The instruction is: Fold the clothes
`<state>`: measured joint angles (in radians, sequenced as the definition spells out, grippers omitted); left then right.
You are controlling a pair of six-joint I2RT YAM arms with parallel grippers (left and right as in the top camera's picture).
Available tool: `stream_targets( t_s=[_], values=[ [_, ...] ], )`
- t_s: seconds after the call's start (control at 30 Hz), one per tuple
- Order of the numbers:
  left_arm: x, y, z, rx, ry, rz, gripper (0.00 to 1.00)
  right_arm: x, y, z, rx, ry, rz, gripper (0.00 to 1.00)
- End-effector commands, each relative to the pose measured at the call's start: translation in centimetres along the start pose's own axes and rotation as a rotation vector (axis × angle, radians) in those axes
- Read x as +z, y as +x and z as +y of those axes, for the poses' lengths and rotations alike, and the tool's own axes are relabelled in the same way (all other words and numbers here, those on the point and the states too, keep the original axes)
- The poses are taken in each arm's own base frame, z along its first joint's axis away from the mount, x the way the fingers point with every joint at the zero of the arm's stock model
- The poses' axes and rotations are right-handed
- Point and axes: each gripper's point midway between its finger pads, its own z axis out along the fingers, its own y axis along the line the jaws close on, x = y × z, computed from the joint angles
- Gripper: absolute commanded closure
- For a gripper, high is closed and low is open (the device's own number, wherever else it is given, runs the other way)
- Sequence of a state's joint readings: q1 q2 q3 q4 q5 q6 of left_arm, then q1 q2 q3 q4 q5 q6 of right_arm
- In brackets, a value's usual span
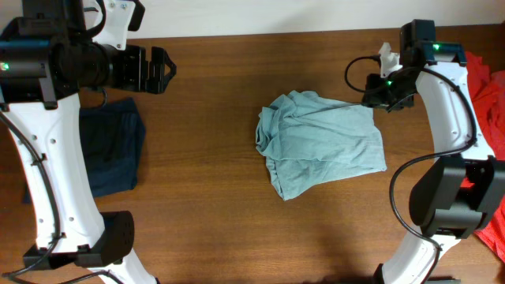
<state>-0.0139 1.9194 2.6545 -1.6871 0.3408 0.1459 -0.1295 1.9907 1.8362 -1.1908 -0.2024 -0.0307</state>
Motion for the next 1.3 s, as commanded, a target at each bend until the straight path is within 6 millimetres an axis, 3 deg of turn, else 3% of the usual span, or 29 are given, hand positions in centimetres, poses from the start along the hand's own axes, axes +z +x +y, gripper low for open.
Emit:
stream_targets(
  t_s=[0.0,0.23,0.33,0.53,0.63,0.8,0.9,0.93,1.0,1.07,1.17,1.2,1.27],
  values=[
    [-1.0,-0.1,-0.3,0.015,-0.001,-0.022,0.01,0.6,-0.2,-2.3,-0.032,-0.057,0.000,0.55],
    [-1.0,-0.1,-0.3,0.015,-0.001,-0.022,0.01,2.5,0.9,-6.3,0.056,-0.294,0.017,0.44],
    [-1.0,-0.1,-0.3,0.015,-0.001,-0.022,0.01,5.0,2.7,-7.8,0.103,-0.396,0.079,0.41],
    [-1.0,-0.1,-0.3,0.015,-0.001,-0.022,0.01,9.8,5.4,-6.6,0.072,-0.573,0.157,0.40],
    [-1.0,-0.1,-0.3,0.015,-0.001,-0.022,0.01,11.1,6.5,-6.1,0.075,-0.624,0.181,0.39],
    [-1.0,-0.1,-0.3,0.015,-0.001,-0.022,0.01,10.8,6.6,-4.0,0.086,-0.758,0.139,0.41],
    [-1.0,-0.1,-0.3,0.015,-0.001,-0.022,0.01,10.7,6.4,-3.2,0.077,-0.772,0.143,0.57],
    [-1.0,-0.1,-0.3,0.015,-0.001,-0.022,0.01,10.7,6.4,-3.1,0.075,-0.773,0.143,0.70],
    [-1.0,-0.1,-0.3,0.015,-0.001,-0.022,0.01,10.4,6.3,-3.1,0.082,-0.769,0.141,0.83],
    [-1.0,-0.1,-0.3,0.015,-0.001,-0.022,0.01,9.8,5.6,-4.3,0.133,-0.704,0.150,0.95],
    [-1.0,-0.1,-0.3,0.015,-0.001,-0.022,0.01,8.5,4.6,-6.7,0.180,-0.542,0.161,0.96],
    [-1.0,-0.1,-0.3,0.015,-0.001,-0.022,0.01,7.2,4.0,-7.7,0.204,-0.449,0.155,0.96],
    [-1.0,-0.1,-0.3,0.015,-0.001,-0.022,0.01,4.8,2.7,-8.0,0.204,-0.371,0.108,0.96]
  ],
)
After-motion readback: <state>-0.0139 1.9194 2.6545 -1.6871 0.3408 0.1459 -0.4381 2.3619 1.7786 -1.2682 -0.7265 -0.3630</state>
